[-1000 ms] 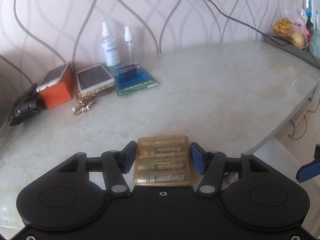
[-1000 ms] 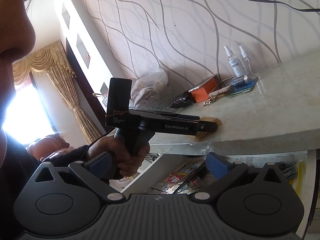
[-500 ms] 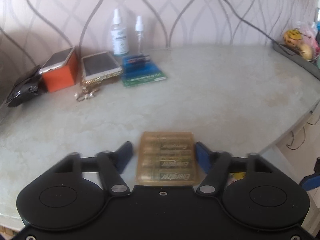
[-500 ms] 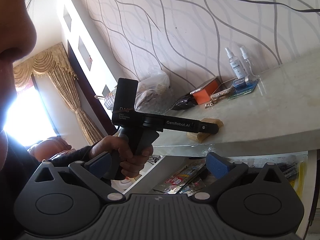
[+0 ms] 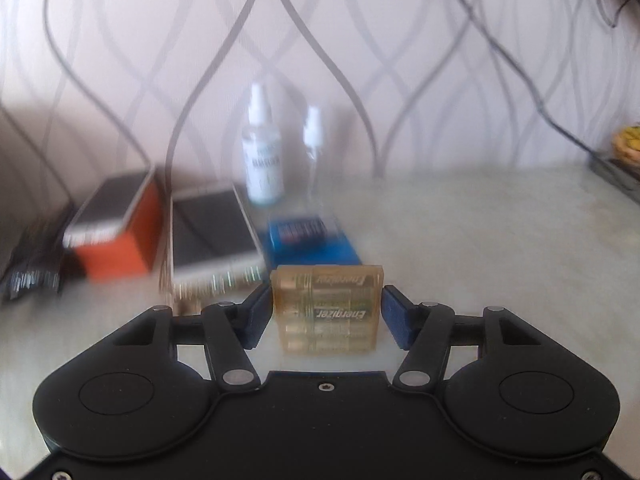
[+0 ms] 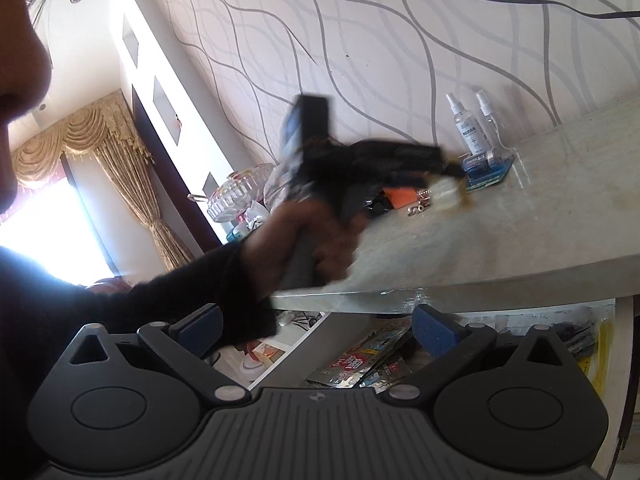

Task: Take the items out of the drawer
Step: 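Open the left gripper to set the pack beside the blue pack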

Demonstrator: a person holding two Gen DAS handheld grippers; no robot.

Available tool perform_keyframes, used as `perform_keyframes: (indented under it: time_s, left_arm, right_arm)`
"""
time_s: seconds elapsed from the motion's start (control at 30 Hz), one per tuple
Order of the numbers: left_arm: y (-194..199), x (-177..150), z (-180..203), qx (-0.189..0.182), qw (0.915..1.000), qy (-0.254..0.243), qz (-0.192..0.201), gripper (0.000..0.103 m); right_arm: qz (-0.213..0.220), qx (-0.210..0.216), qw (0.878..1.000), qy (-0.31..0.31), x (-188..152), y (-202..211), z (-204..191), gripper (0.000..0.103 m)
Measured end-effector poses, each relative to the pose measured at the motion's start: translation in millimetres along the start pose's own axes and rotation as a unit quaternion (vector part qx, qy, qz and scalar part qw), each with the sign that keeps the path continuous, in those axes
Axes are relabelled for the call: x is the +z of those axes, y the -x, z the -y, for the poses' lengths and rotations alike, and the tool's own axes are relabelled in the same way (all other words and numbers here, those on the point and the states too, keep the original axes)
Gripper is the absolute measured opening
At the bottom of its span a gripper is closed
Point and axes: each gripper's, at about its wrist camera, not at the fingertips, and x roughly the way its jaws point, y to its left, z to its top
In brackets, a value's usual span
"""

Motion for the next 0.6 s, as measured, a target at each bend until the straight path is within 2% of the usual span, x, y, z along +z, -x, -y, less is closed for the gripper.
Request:
perform_keyframes:
  time_s: [0.1, 0.17, 0.2, 0.23, 0.33, 0.4, 0.43, 0.6]
  left_arm:
    - [-28, 11, 3, 0.021, 0.9997, -0.011, -0.009, 0.056]
    - [-37, 14, 8, 0.030, 0.9992, -0.024, -0.013, 0.050]
    - [-37, 15, 11, 0.037, 0.9987, -0.032, -0.010, 0.041]
    - [-35, 16, 12, 0.038, 0.9987, -0.035, -0.006, 0.042]
    - [-24, 17, 14, 0.020, 0.9990, -0.037, 0.016, 0.048]
    - [-12, 16, 13, 0.010, 0.9989, -0.032, 0.033, 0.060]
    - [-6, 15, 13, 0.006, 0.9988, -0.029, 0.038, 0.062]
    - [19, 0, 10, 0.006, 0.9993, -0.010, 0.036, 0.064]
  right_arm:
    - [0.005, 0.002, 1.000, -0.004, 0, 2, 2, 0.103]
    - [0.008, 0.004, 1.000, -0.007, 0, 3, 3, 0.103]
    - [0.009, 0.006, 1.000, -0.007, 0, 4, 3, 0.103]
    - [0.009, 0.008, 1.000, -0.007, 0, 4, 3, 0.103]
    - [0.010, 0.012, 1.000, -0.002, 0, 5, 2, 0.103]
    - [0.010, 0.013, 1.000, 0.000, -1, 5, 2, 0.103]
    - [0.010, 0.014, 1.000, 0.000, -1, 5, 2, 0.103]
    - [0.008, 0.013, 1.000, -0.002, 1, 4, 2, 0.103]
